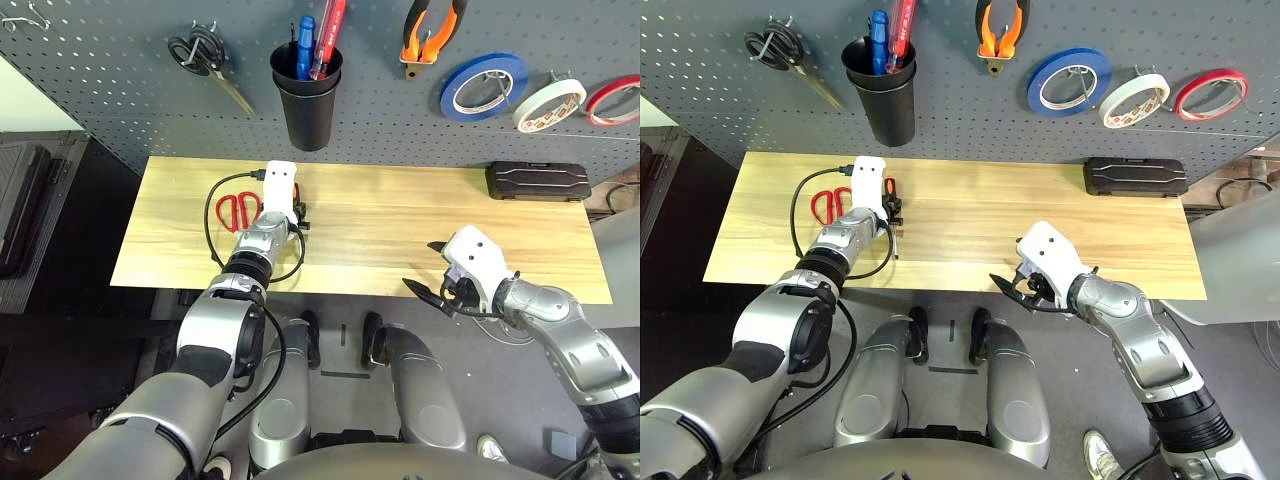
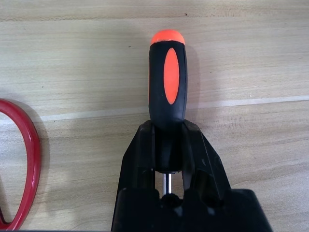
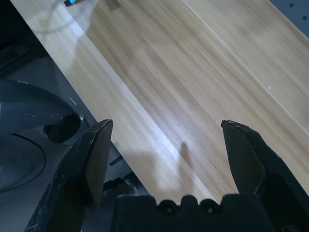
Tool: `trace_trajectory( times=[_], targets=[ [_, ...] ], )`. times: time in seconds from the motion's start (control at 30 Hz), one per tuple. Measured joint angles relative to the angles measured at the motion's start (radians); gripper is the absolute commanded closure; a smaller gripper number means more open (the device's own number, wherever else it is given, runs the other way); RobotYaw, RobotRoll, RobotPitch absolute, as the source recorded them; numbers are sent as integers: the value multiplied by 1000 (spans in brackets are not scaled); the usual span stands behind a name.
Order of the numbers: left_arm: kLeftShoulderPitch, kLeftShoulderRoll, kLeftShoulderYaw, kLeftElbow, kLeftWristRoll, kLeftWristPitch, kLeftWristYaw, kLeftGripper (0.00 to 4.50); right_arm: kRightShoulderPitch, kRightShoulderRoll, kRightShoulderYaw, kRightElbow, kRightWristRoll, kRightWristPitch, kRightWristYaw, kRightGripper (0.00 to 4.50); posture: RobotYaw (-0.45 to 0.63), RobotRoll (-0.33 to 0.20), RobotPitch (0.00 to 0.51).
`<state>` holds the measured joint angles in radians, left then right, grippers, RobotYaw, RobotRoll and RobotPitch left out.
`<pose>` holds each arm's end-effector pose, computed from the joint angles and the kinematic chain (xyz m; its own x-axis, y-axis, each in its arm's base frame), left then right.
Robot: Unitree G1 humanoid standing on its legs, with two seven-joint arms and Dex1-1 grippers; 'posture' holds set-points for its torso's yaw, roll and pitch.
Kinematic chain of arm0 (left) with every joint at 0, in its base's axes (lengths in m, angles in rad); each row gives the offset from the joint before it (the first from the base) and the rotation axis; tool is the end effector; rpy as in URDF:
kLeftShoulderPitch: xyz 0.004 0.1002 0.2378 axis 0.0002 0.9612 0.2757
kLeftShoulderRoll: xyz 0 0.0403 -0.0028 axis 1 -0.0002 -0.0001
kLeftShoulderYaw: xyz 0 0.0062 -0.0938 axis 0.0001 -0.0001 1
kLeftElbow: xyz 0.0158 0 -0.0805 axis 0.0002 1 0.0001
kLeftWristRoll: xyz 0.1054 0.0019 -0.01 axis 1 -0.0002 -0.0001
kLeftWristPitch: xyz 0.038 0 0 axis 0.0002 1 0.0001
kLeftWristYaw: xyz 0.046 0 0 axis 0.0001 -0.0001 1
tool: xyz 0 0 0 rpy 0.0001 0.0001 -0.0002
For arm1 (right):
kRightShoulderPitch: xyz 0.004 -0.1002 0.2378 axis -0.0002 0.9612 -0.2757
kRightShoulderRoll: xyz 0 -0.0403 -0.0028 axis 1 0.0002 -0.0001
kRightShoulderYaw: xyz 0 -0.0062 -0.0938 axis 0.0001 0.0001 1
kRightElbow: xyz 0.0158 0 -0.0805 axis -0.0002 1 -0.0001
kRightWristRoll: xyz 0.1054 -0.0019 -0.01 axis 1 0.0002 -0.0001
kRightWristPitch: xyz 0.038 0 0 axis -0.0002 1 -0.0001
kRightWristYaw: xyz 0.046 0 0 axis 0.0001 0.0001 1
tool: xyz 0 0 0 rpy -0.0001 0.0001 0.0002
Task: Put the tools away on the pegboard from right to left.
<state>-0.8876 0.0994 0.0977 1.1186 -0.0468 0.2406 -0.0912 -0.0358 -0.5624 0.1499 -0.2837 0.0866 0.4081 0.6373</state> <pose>0.3355 0.1369 0.0731 0.8704 -0.1273 -0.4756 0.1451 0.9894 0.0007 0.2094 -0.1982 0.1030 0.6897 0.5985 -0.4075 -0.7170 0.6429 -0.2694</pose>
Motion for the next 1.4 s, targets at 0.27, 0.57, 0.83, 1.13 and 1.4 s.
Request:
trace_trajectory(
  times=[0.27, 0.57, 0.83, 1.13, 1.4],
  targets=[
    [48, -4, 31, -103, -35, 4, -20, 3940, -19, 7, -2, 22, 4, -75, 19, 0, 19, 0, 338],
    [322, -13, 61, -682, -120, 281, -7, 3940, -54, 20, -6, 111, 15, -139, 53, 0, 111, 0, 308],
    [490, -25, 138, -1127, -244, 464, 16, 3940, -120, 28, -5, 267, 10, -237, 88, 0, 202, 0, 277],
    [627, -64, 211, -1524, -409, 504, 23, 3940, -230, 67, 0, 437, -7, -353, 123, 0, 268, 0, 259],
    [610, -68, 287, -1670, -523, 418, 37, 3940, -276, 116, -20, 510, 29, -451, 158, 0, 313, 0, 241]
  ],
)
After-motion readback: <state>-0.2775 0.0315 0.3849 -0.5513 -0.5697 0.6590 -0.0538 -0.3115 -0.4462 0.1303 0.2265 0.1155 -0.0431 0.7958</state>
